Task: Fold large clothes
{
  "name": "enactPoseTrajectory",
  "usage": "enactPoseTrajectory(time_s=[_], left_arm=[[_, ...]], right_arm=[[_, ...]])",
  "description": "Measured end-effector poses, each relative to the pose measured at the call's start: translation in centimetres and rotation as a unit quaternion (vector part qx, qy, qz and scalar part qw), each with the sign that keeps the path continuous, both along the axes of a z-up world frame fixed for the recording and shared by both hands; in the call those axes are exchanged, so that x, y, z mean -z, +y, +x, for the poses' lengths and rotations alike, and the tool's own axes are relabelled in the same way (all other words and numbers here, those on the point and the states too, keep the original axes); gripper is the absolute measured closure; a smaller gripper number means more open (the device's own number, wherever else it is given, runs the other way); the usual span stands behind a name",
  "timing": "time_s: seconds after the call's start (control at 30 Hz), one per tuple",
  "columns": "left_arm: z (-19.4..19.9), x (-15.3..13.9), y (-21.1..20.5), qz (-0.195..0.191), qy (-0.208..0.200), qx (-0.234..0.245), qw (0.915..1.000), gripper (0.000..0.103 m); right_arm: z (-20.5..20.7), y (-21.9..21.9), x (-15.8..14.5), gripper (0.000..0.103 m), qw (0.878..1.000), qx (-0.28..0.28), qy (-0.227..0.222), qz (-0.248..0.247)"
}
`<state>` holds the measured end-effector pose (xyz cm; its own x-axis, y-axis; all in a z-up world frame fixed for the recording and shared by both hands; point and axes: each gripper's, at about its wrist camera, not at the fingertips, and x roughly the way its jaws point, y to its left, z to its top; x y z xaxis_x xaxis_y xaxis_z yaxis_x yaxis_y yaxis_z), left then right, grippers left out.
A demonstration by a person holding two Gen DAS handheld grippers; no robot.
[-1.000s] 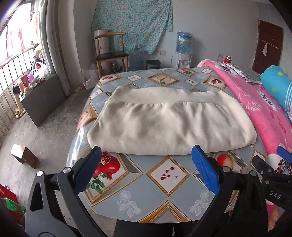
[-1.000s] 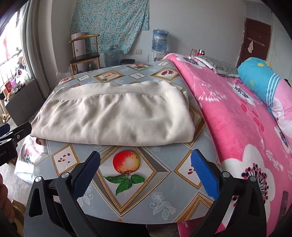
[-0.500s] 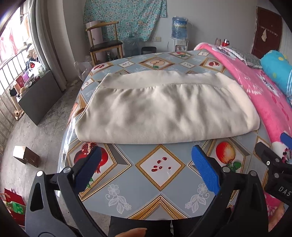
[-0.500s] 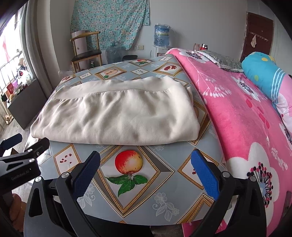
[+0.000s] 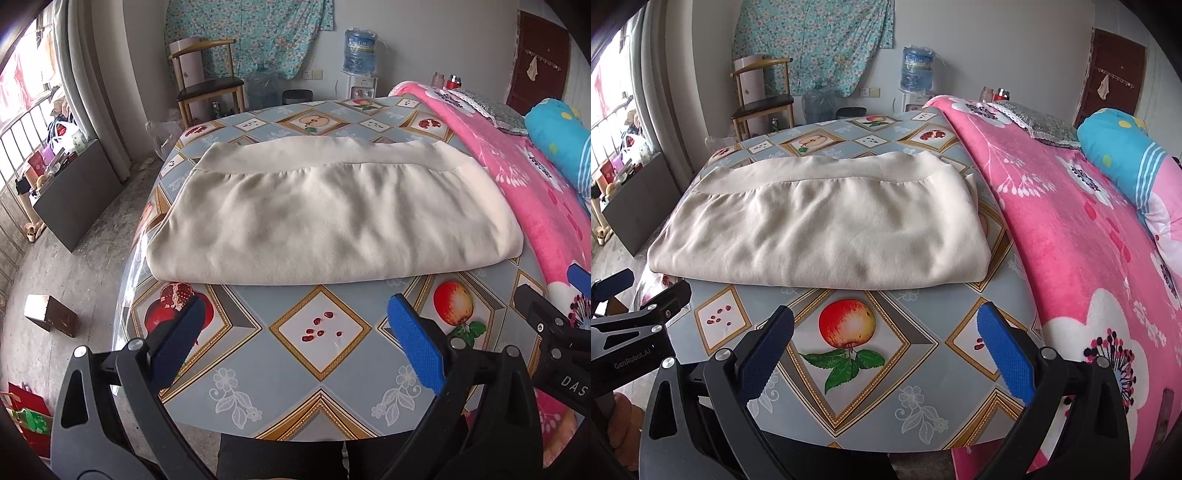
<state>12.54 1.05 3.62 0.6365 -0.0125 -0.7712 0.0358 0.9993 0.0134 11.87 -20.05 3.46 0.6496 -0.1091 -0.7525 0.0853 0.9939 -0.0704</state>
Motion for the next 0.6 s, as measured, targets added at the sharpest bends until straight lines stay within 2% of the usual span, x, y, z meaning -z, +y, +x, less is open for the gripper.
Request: enactPoseTrajectory(time_s=[0.6], left_arm=[[-0.03,0.29,-0.40,-0.010,0.006,0.010,0.9999,0.008]], right_arm=[[0.24,-0.55,0.33,0.006,1.000,0.005,0.008,0.000]])
